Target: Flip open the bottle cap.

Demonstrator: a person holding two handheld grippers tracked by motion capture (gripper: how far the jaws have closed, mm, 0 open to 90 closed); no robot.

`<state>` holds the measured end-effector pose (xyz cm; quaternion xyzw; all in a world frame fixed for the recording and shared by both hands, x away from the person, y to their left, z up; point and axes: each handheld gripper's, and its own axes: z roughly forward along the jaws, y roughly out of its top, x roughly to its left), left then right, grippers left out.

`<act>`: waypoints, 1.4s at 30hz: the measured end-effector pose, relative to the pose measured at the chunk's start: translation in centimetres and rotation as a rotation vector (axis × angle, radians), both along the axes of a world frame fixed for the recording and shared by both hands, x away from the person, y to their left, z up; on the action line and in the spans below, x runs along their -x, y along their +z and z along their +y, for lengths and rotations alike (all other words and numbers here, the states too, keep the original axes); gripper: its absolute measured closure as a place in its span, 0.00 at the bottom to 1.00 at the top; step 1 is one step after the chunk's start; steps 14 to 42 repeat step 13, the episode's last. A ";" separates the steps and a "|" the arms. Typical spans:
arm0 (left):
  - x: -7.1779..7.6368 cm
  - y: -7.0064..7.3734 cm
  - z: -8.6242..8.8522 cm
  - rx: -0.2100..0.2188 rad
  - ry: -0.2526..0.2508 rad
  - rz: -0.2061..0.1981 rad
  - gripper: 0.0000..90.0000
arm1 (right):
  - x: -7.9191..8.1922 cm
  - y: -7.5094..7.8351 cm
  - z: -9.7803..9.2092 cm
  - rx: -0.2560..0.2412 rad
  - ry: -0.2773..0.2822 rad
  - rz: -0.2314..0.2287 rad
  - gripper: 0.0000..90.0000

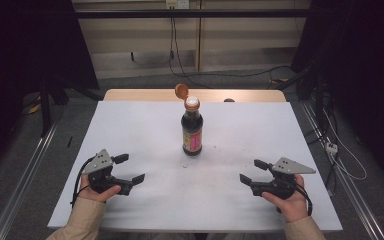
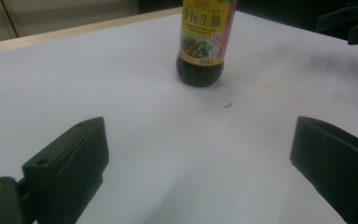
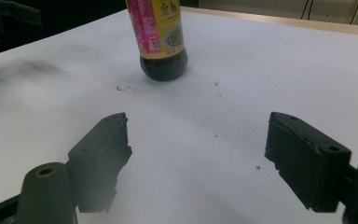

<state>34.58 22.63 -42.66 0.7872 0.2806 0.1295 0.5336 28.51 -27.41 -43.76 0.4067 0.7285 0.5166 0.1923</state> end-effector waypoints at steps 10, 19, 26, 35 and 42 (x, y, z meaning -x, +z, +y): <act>0.0 -0.4 1.1 -0.017 0.031 0.000 0.05 | 0.4 -0.4 -0.3 -0.001 -0.004 0.006 0.24; -0.1 -0.5 1.2 -0.007 0.041 0.009 0.05 | 0.4 -0.5 -0.4 0.009 -0.003 0.007 0.24; -0.1 -0.5 1.2 -0.007 0.041 0.009 0.05 | 0.4 -0.5 -0.4 0.009 -0.003 0.007 0.24; -0.1 -0.5 1.2 -0.007 0.041 0.009 0.05 | 0.4 -0.5 -0.4 0.009 -0.003 0.007 0.24; -0.1 -0.5 1.2 -0.007 0.041 0.009 0.05 | 0.4 -0.5 -0.4 0.009 -0.003 0.007 0.24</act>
